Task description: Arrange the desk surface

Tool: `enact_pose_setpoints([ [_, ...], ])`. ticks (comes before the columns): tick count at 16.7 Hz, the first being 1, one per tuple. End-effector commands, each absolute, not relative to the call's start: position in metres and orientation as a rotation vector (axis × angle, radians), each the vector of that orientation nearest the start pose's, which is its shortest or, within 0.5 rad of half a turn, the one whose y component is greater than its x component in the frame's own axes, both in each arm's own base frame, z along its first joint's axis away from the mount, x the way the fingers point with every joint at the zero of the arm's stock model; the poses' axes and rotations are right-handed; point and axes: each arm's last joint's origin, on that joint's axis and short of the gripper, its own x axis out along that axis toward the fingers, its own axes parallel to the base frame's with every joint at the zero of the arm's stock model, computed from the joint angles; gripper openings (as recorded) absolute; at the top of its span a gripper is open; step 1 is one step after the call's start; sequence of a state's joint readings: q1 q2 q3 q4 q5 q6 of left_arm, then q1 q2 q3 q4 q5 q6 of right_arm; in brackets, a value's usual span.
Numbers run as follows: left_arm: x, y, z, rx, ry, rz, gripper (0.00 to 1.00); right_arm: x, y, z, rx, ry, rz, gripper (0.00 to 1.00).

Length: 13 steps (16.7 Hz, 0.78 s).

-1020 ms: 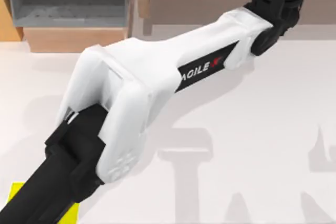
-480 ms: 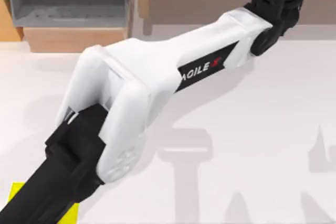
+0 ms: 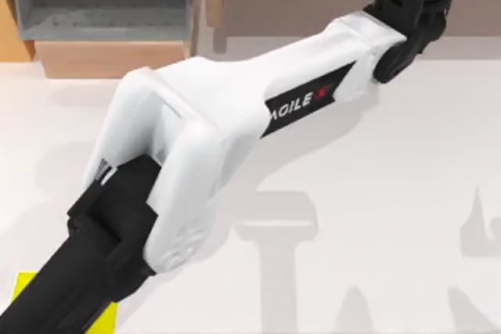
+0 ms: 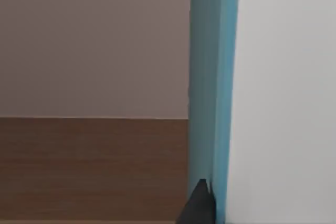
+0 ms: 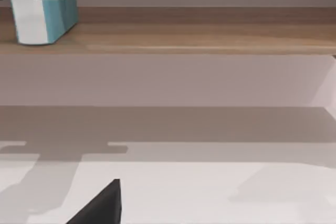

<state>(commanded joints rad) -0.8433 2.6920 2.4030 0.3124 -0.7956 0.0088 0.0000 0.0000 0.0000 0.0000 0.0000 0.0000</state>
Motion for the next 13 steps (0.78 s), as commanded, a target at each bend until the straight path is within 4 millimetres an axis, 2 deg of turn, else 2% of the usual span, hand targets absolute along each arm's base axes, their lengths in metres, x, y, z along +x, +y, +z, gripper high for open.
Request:
enact_pose_setpoints([
  [4, 0.417, -0.433, 0.209, -0.018, -0.014, -0.021, 0.00, 0.106, -0.001, 0.160, 0.000, 0.000, 0.000, 1.00],
  [10, 0.387, -0.432, 0.216, -0.008, -0.007, -0.021, 0.00, 0.106, -0.001, 0.160, 0.000, 0.000, 0.000, 1.00],
  [13, 0.383, -0.432, 0.220, -0.013, -0.012, -0.021, 0.00, 0.106, -0.001, 0.160, 0.000, 0.000, 0.000, 1.00],
])
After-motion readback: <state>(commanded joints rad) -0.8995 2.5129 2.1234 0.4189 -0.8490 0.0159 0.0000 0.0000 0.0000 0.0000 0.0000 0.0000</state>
